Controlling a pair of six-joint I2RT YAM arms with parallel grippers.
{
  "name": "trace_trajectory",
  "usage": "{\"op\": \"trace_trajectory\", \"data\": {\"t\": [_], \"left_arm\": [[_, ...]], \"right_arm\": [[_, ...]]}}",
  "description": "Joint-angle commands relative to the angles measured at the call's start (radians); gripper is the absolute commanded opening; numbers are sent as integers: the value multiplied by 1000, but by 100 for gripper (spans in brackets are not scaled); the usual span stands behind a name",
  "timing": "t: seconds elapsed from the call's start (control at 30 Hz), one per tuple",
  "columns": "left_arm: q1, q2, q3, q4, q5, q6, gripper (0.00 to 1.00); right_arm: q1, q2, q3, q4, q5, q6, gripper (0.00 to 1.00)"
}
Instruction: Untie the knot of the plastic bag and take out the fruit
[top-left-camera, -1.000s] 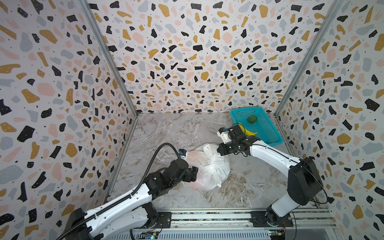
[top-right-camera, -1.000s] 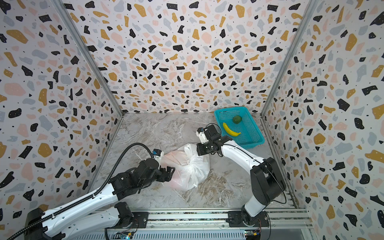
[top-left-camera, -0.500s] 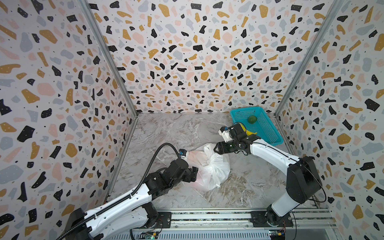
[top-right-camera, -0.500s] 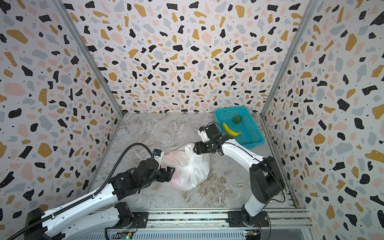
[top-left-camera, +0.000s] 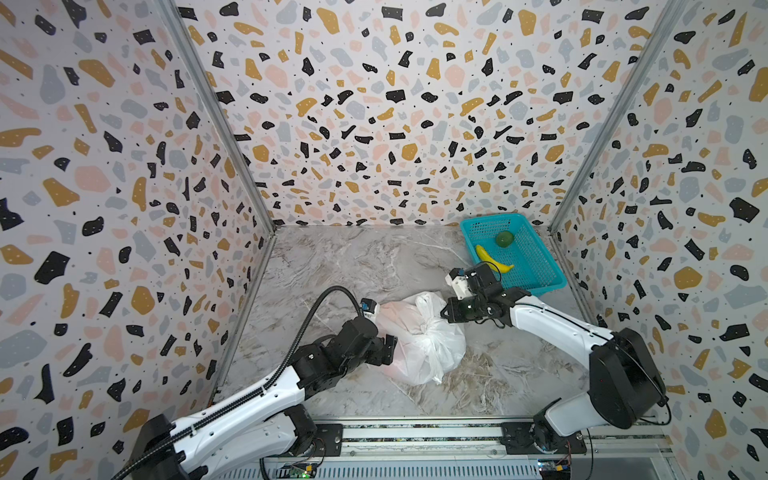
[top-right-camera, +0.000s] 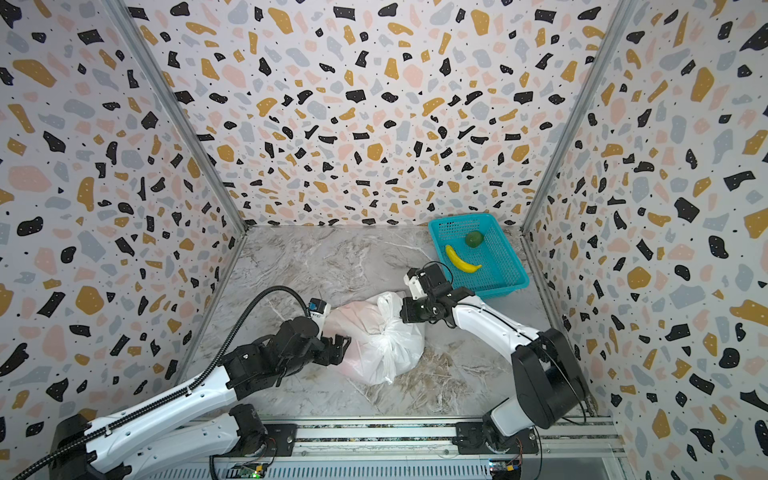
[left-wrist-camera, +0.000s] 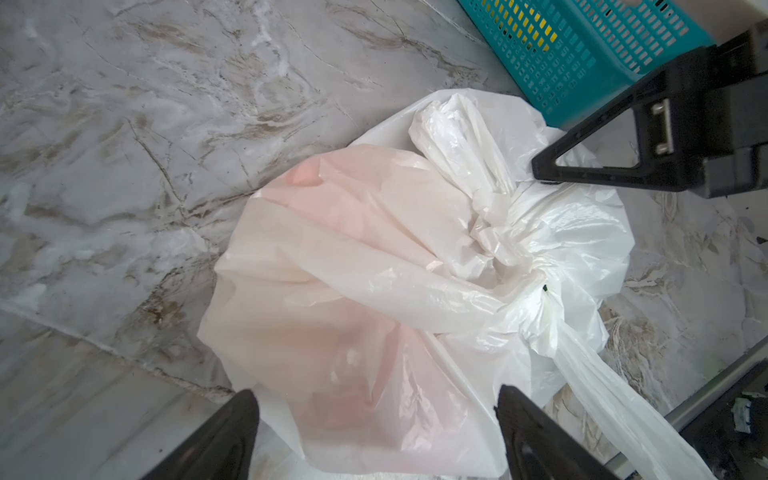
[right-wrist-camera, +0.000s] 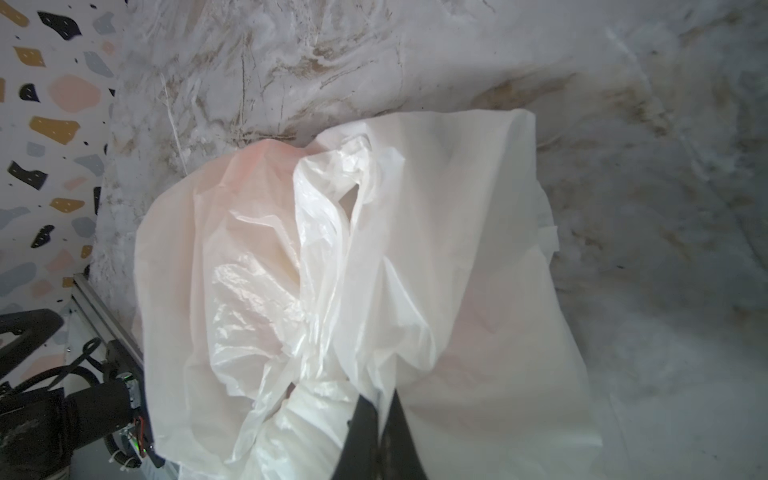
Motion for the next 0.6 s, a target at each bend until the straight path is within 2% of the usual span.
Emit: {"op": "trace_trajectory", "data": {"t": [0.0, 0.2, 0.27, 0.37, 0.5, 0.57], "left_arm": [[-15, 29, 55, -23, 12, 67, 90], [-40, 109, 116, -60, 35, 198, 91], [-50, 128, 140, -64, 46, 242, 91], [-72, 150, 159, -41, 78, 313, 91], [-98, 208, 198, -32, 93, 399, 92], [-109, 222, 200, -1, 108, 441, 92]], "right_arm": [[-5, -97, -63, 9, -11, 98, 0], [-9, -182, -106, -25, -40, 131, 3], [-18, -206, -97, -50, -43, 111, 16], [-57, -225, -29, -155, -14, -3, 47], [-86, -252, 84, -302, 72, -209, 65], [-87, -265, 109, -324, 74, -292, 69]]}}
